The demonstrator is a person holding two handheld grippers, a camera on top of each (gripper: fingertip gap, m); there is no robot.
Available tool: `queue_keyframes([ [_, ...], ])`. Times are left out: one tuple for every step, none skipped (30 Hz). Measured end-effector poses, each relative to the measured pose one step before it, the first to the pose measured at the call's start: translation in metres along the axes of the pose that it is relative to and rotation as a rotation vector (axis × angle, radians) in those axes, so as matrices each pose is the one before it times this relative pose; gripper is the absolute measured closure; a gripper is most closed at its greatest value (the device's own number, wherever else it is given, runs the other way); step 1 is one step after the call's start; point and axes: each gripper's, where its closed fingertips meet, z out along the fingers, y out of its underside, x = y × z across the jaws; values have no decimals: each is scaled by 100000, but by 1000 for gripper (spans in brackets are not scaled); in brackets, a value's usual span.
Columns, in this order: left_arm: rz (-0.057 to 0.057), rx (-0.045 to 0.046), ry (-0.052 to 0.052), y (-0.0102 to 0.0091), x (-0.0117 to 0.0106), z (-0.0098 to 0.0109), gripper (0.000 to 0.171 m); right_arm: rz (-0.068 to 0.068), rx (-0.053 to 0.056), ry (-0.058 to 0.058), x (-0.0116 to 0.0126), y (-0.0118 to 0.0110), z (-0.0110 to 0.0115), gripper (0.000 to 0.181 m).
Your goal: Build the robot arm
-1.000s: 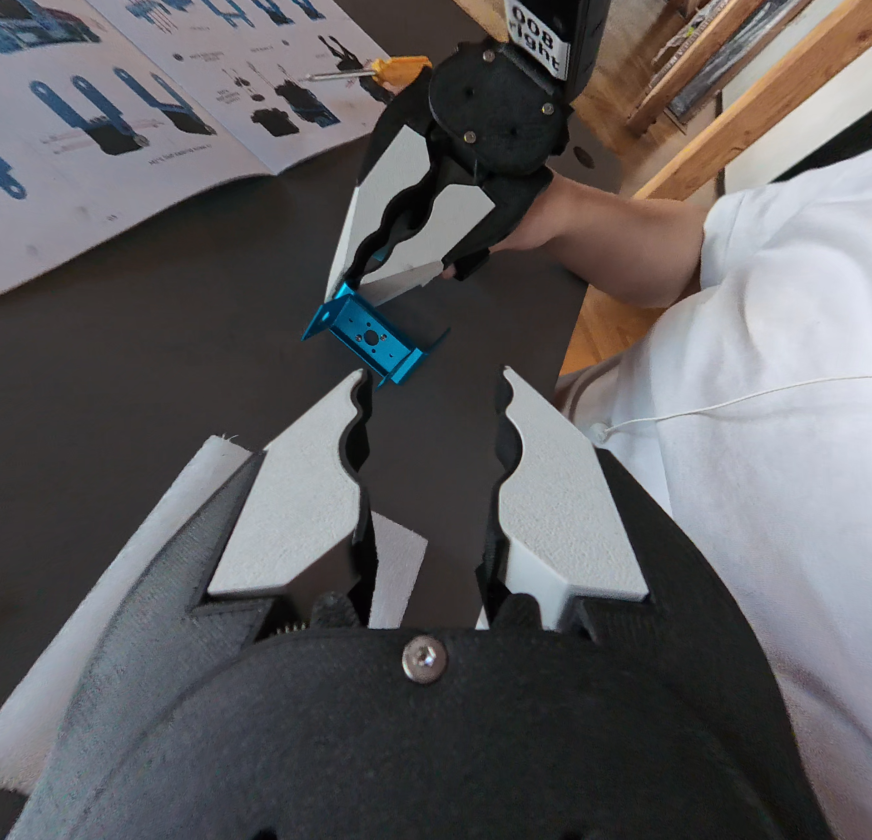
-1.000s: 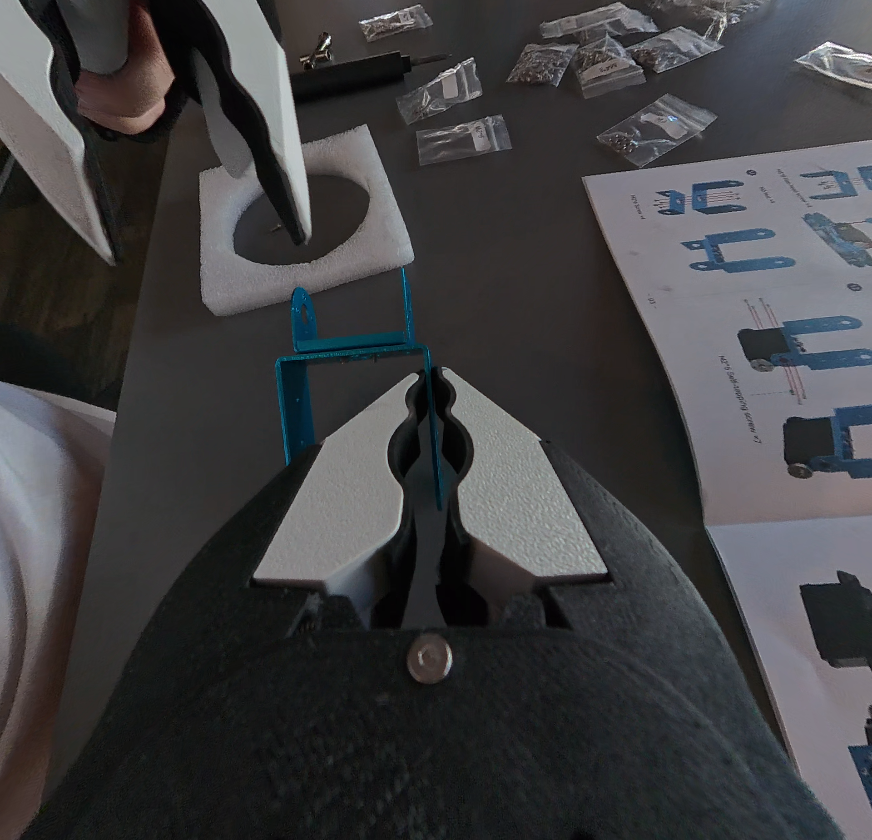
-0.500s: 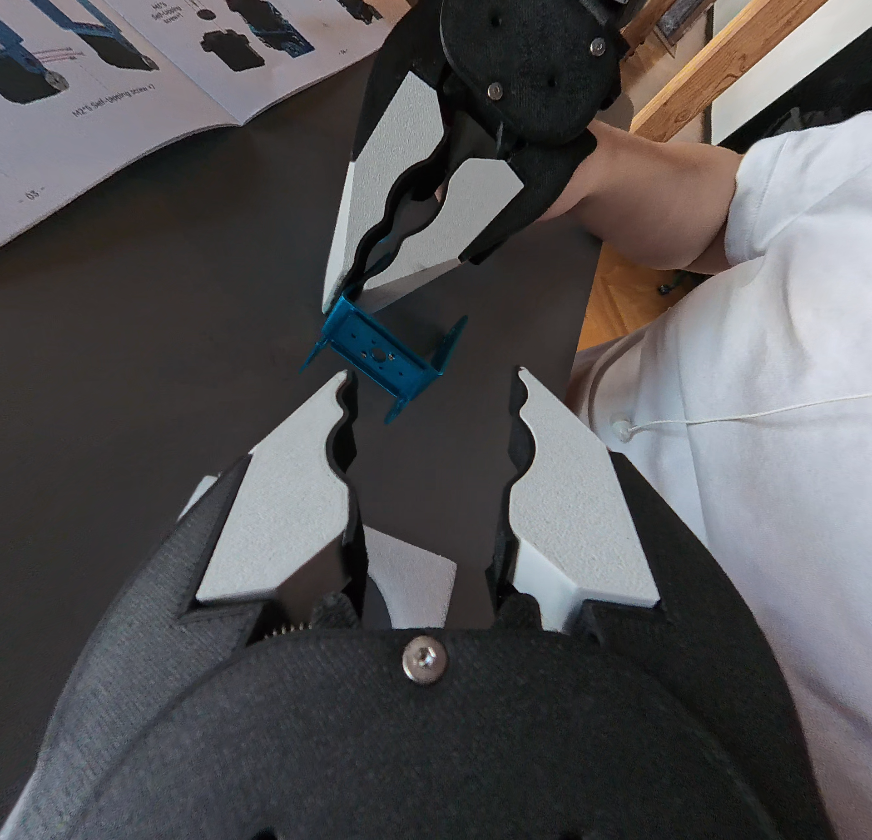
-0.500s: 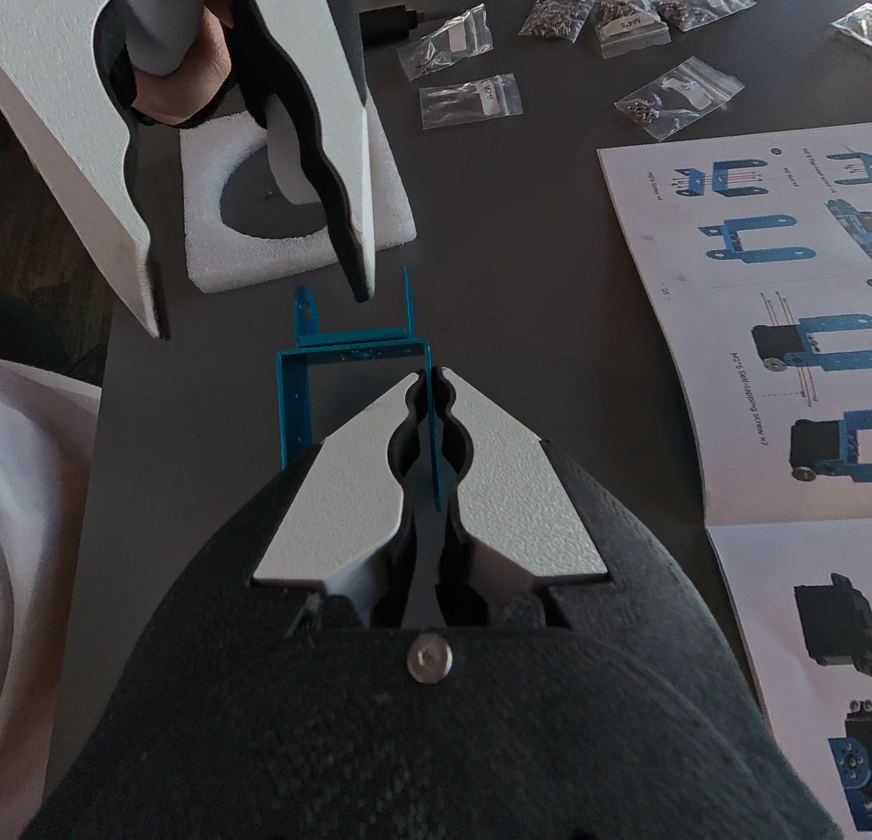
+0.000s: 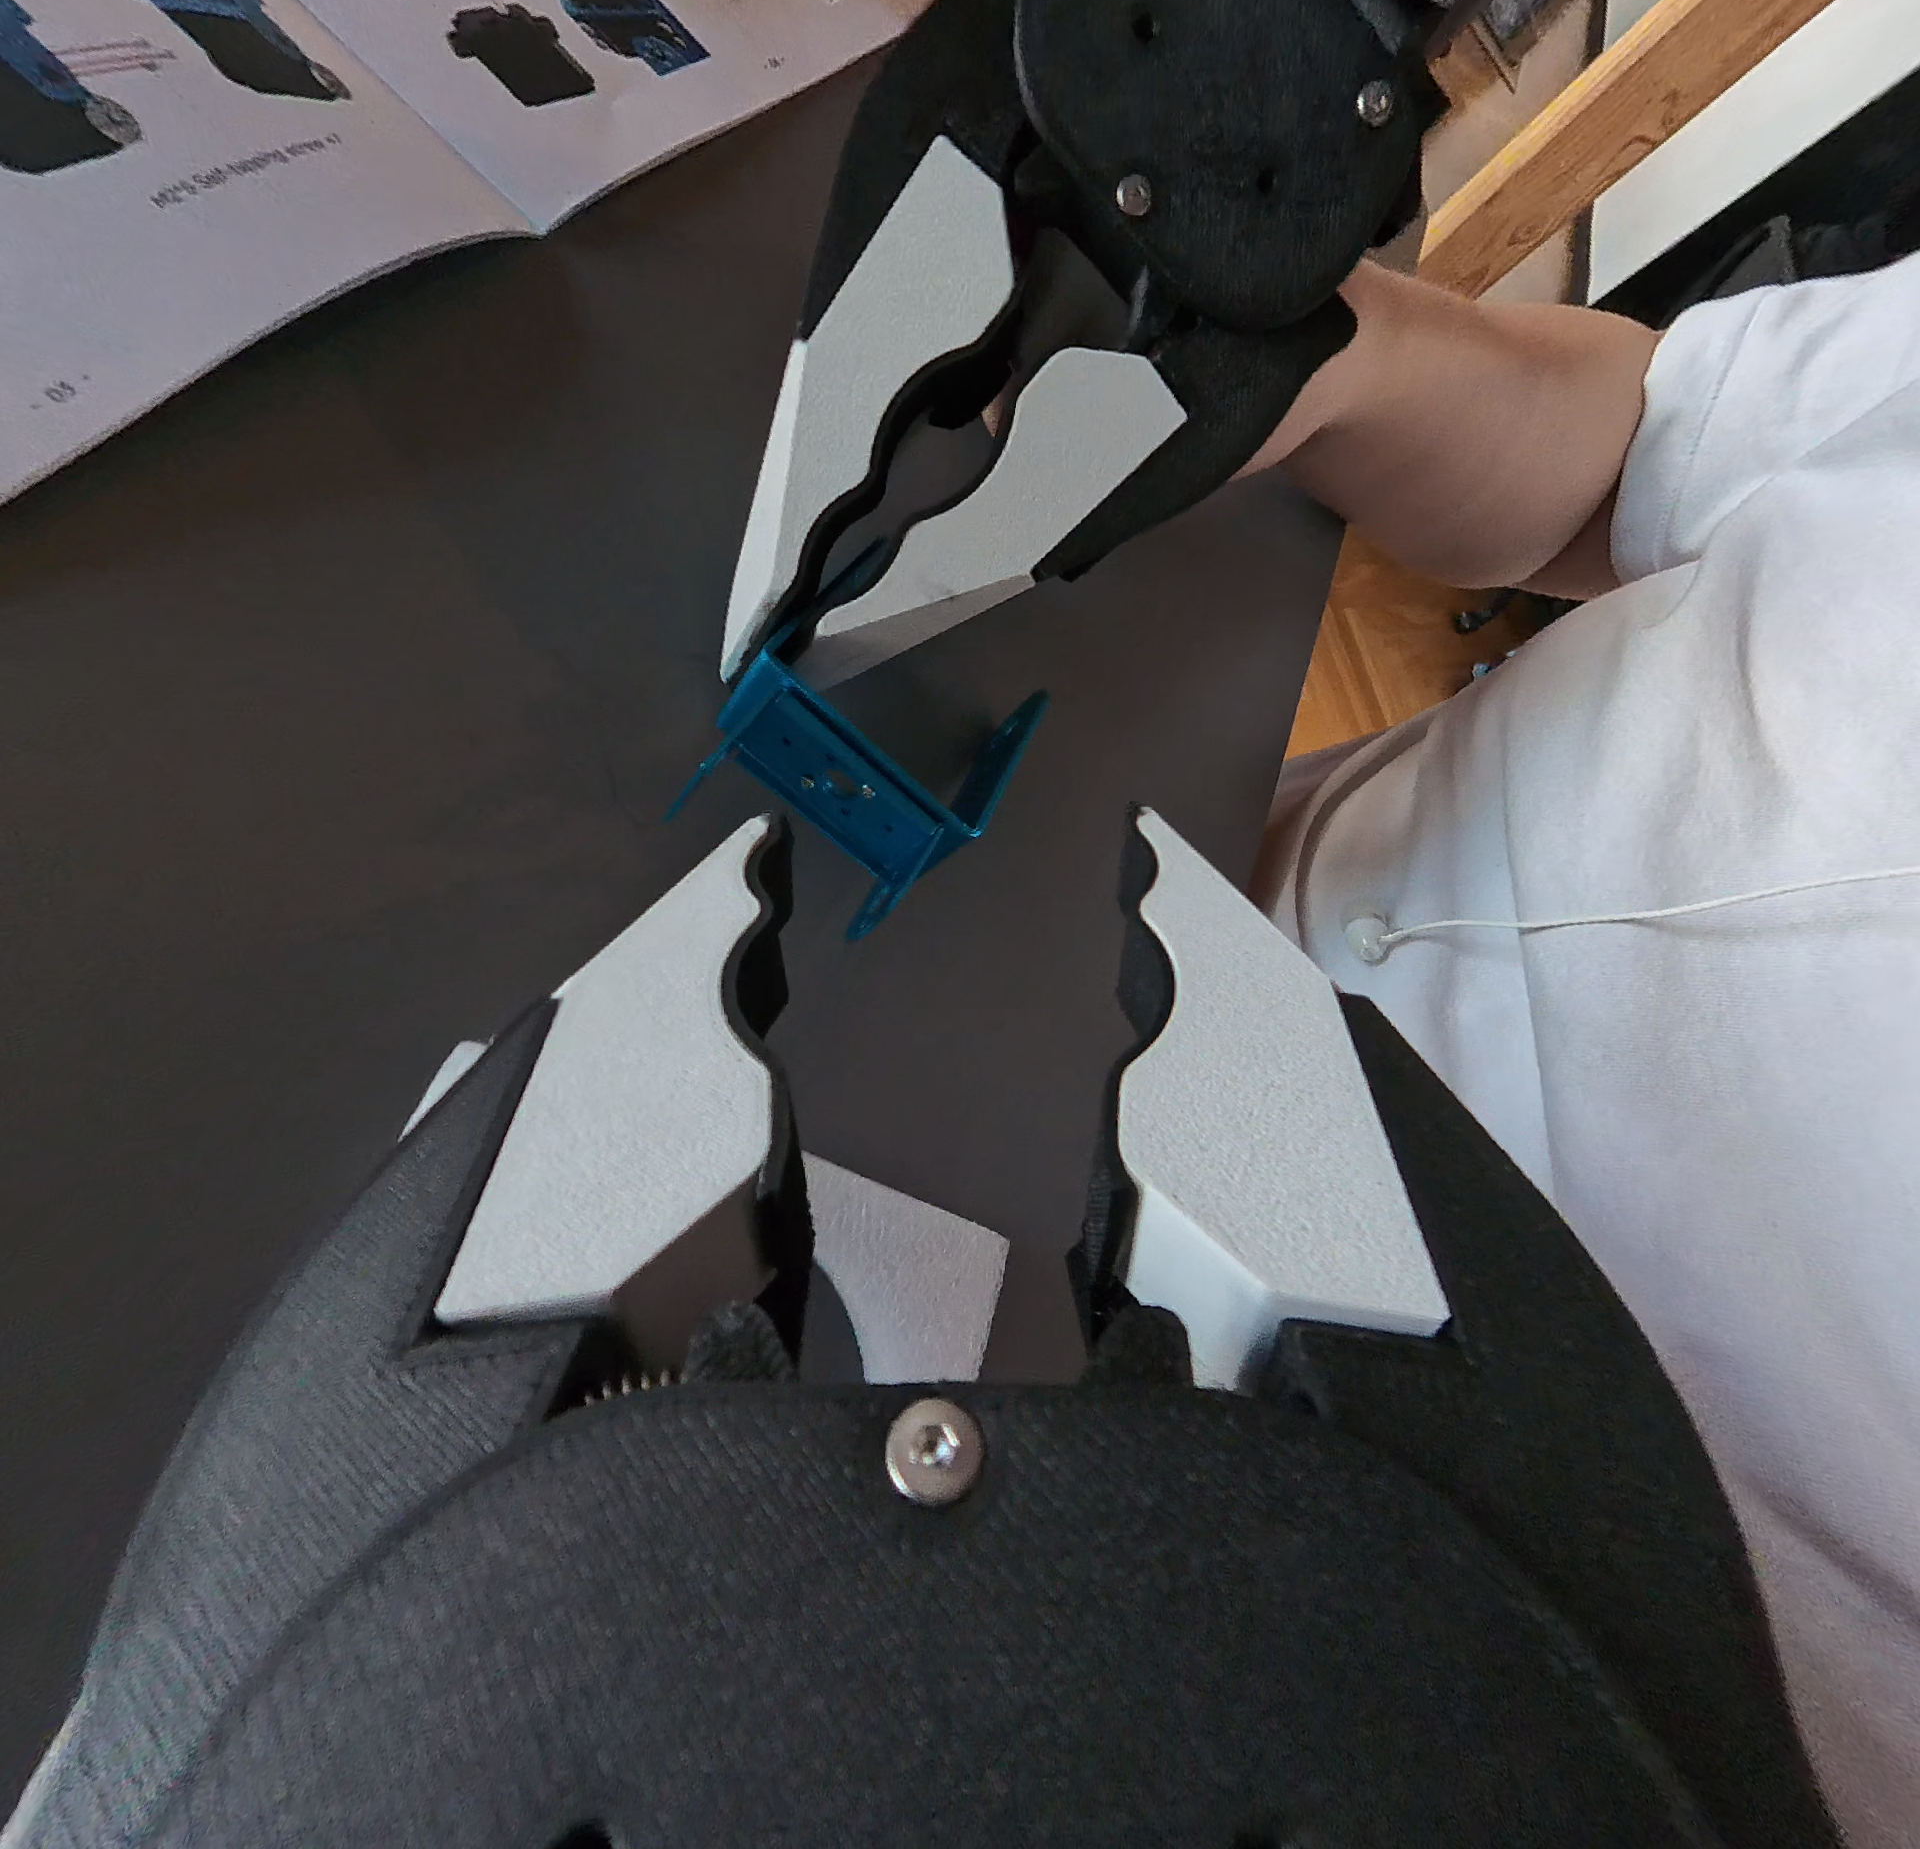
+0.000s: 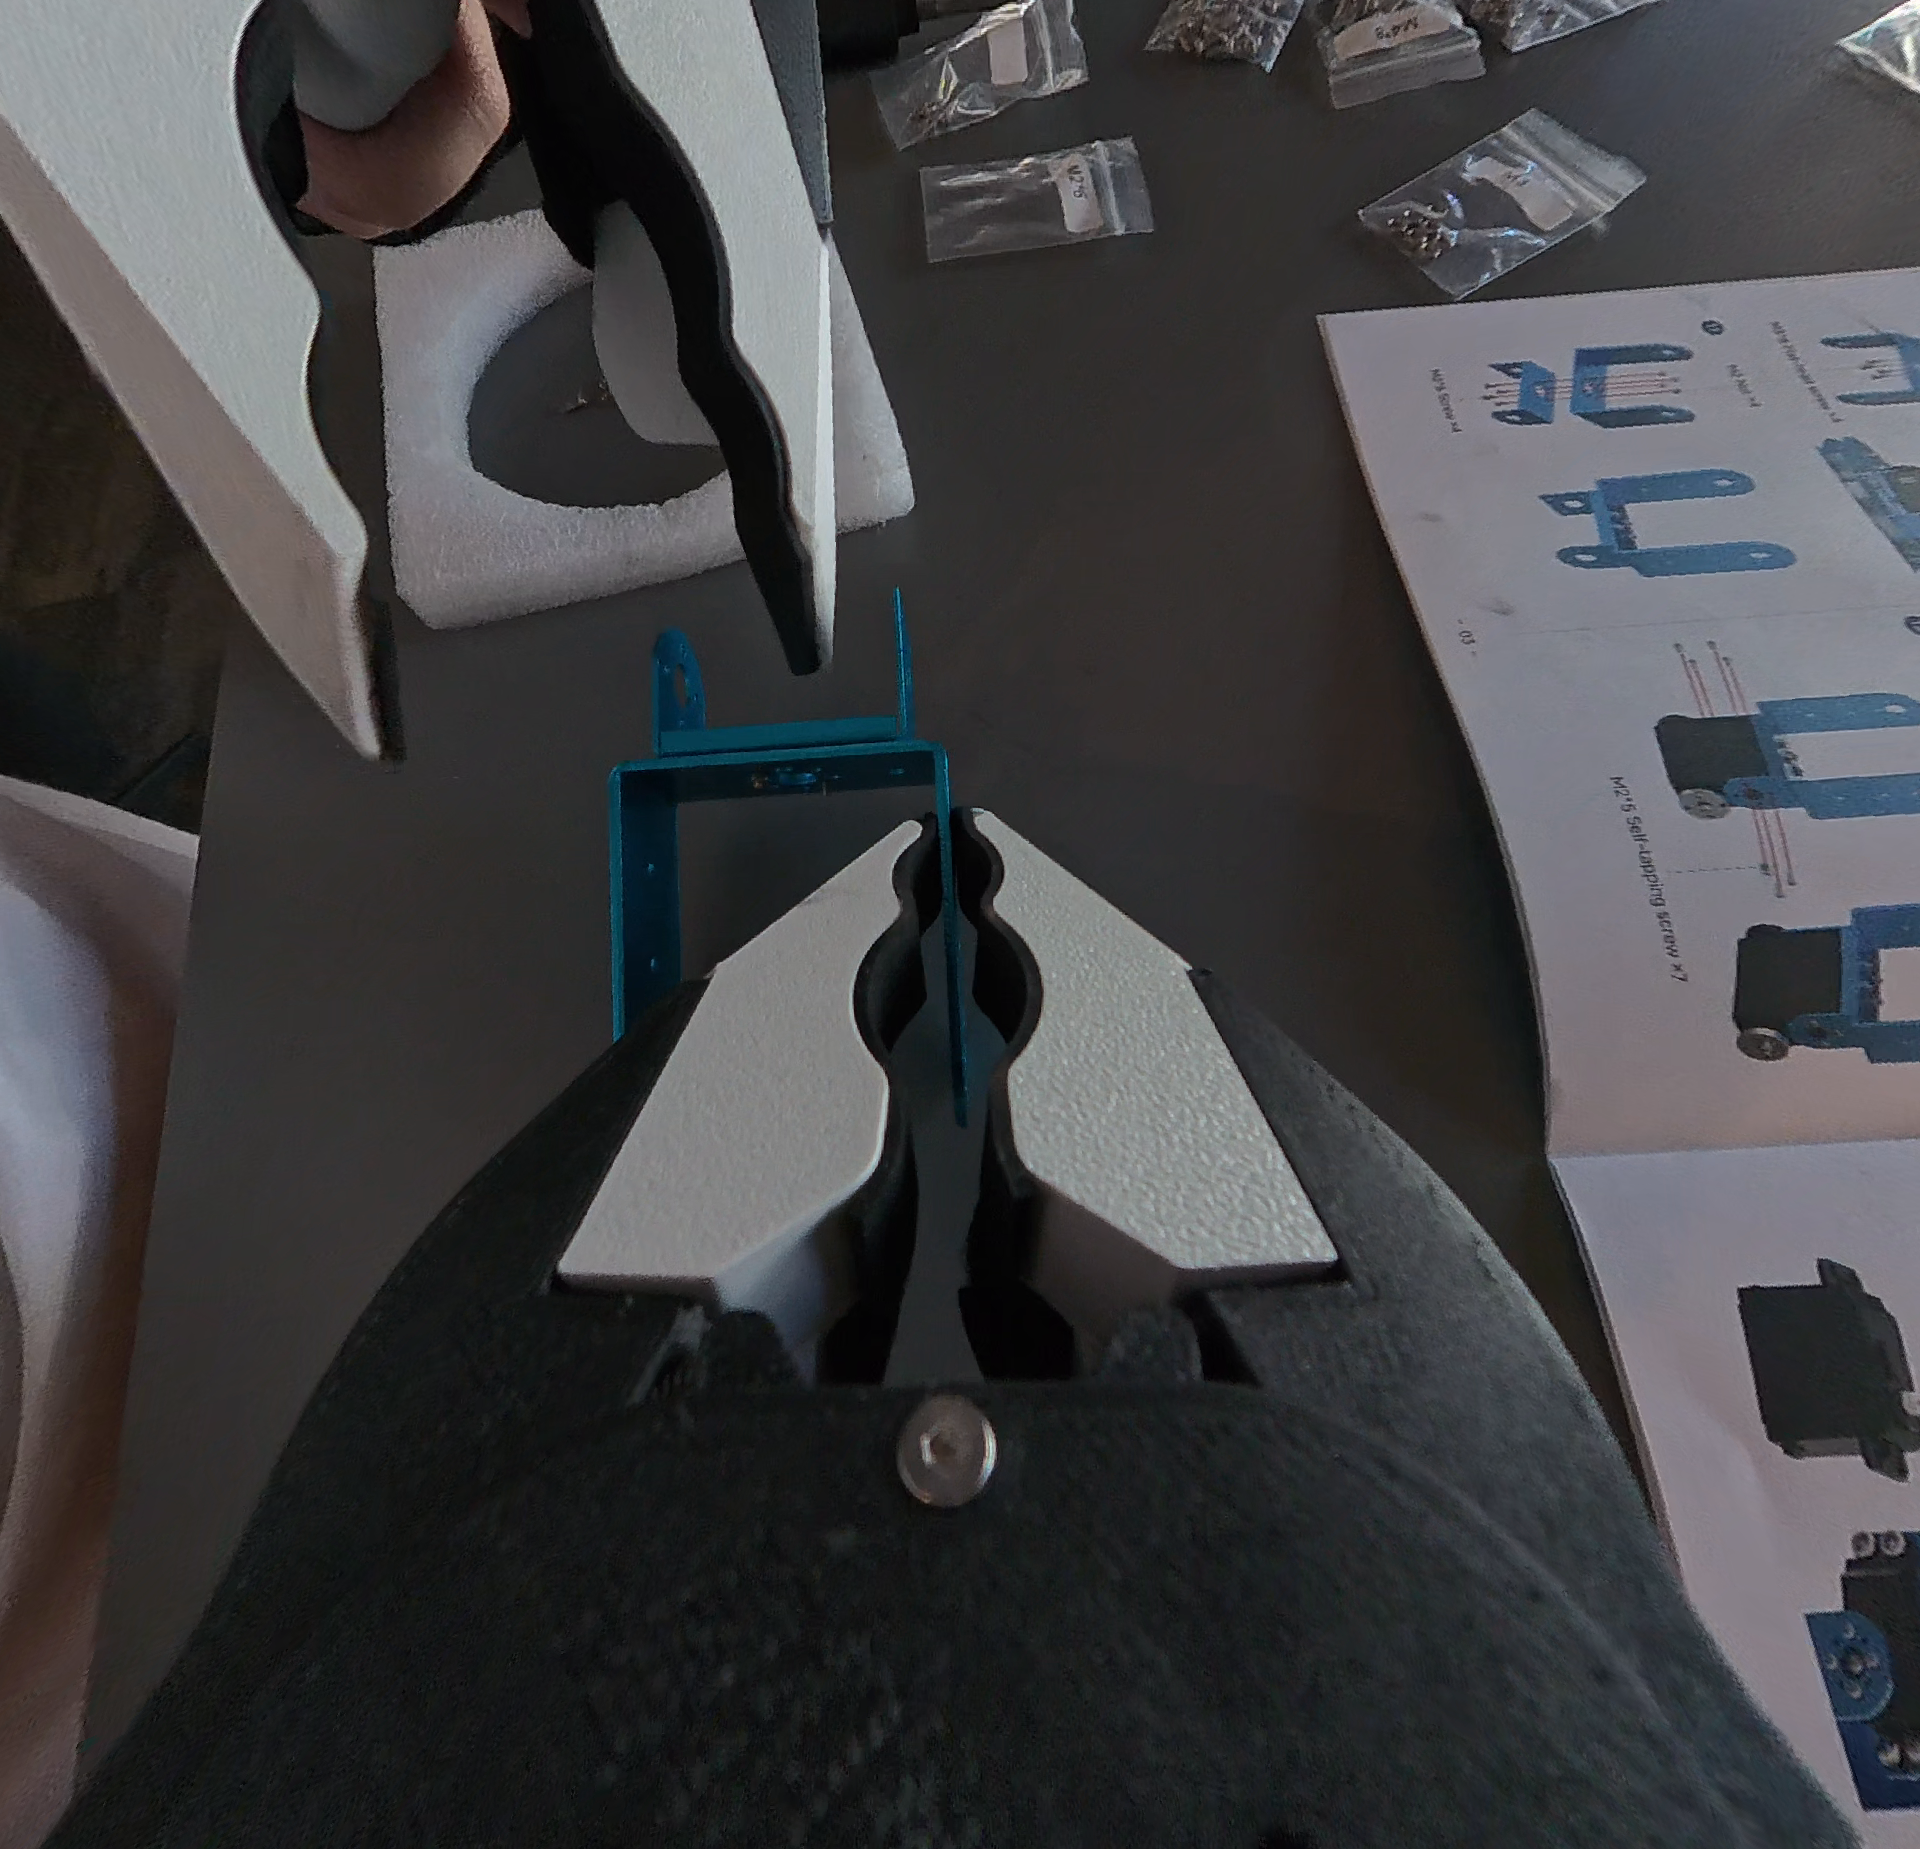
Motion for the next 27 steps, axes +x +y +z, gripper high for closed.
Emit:
queue_keyframes([
  [-1597, 1000, -489, -116, -132, -202, 109, -774, 1102, 839, 33, -126, -84, 181],
  [-1921, 1237, -83, -132, -114, -225, 110, -932, 1171, 848, 16, -147, -101, 181],
  [-2289, 1495, -190, -153, -164, -235, 111, -1453, 1211, 1297, 47, -145, -132, 181],
  [-2420, 1662, 147, -155, -152, -247, 111, -1946, 1550, 2182, 149, -179, -163, 181],
  [-2304, 1550, 509, -130, -114, -234, 112, -2274, 2083, 2300, 127, -255, -205, 181],
  [-2078, 1405, 513, -85, -133, -221, 114, -2636, 2599, 2230, 82, -335, -237, 181],
  [-1804, 1391, 402, -85, -146, -176, 115, -2418, 2071, 2592, 135, -308, -241, 181],
  [-1721, 1597, 549, -125, -134, -127, 115, -2691, 1937, 2536, 135, -325, -236, 181],
  [-1982, 1869, 976, -197, -78, -69, 115, -3048, 2431, 2438, 116, -433, -273, 181],
  [-2132, 1932, 1911, -240, 88, 5, 115, -2698, 2493, 2627, 158, -506, -276, 181],
  [-2143, 1969, 2696, -275, 279, 42, 115, -2573, 2312, 2875, 221, -512, -287, 181],
  [-1685, 1943, 2943, -338, 407, 50, 116, -2839, 2410, 2947, 236, -543, -289, 181],
  [-503, 1479, 2465, -299, 482, 82, 116, -3200, 2566, 3472, 324, -579, -309, 181],
  [528, 962, 312, -263, 277, 82, 117, -3158, 2153, 2934, 256, -546, -289, 181],
  [1577, 340, -1719, -209, 64, 87, 117, -2929, 2271, 2696, 230, -542, -266, 181],
  [2307, 58, -1868, -179, 122, 83, 117, -2553, 2045, 2492, 210, -504, -261, 181],
  [1911, 69, -1903, -193, 125, 72, 118, -2431, 1810, 2381, 200, -443, -229, 181],
  [1533, -289, -1423, -121, 182, 83, 118, -2410, 1620, 2129, 180, -412, -215, 181],
  [1454, -885, -538, -31, 296, 113, 119, -2031, 1349, 2316, 212, -358, -201, 181],
  [1089, -1067, -544, 15, 232, 116, 120, -1600, 1281, 2160, 228, -325, -184, 181],
  [1131, -497, -258, -51, 244, 112, 121, -1294, 998, 1315, 131, -267, -143, 181],
  [1295, -64, 54, -112, 272, 108, 124, -1046, 799, 1107, 111, -222, -122, 181],
  [1205, 247, -109, -148, 229, 100, 126, -870, 576, 779, 58, -150, -89, 181],
  [1102, -162, -409, -95, 144, 100, 128, -579, -20, 369, 11, -36, -47, 181],
  [1286, -443, -756, -63, 79, 102, 130, -482, 162, 328, 5, -42, -48, 181],
  [1468, -499, -873, -48, 60, 114, 131, -326, 866, 671, 57, -128, -100, 181],
  [1509, -990, -767, -8, 89, 133, 133, 237, 716, 1042, 146, -141, -113, 181],
])
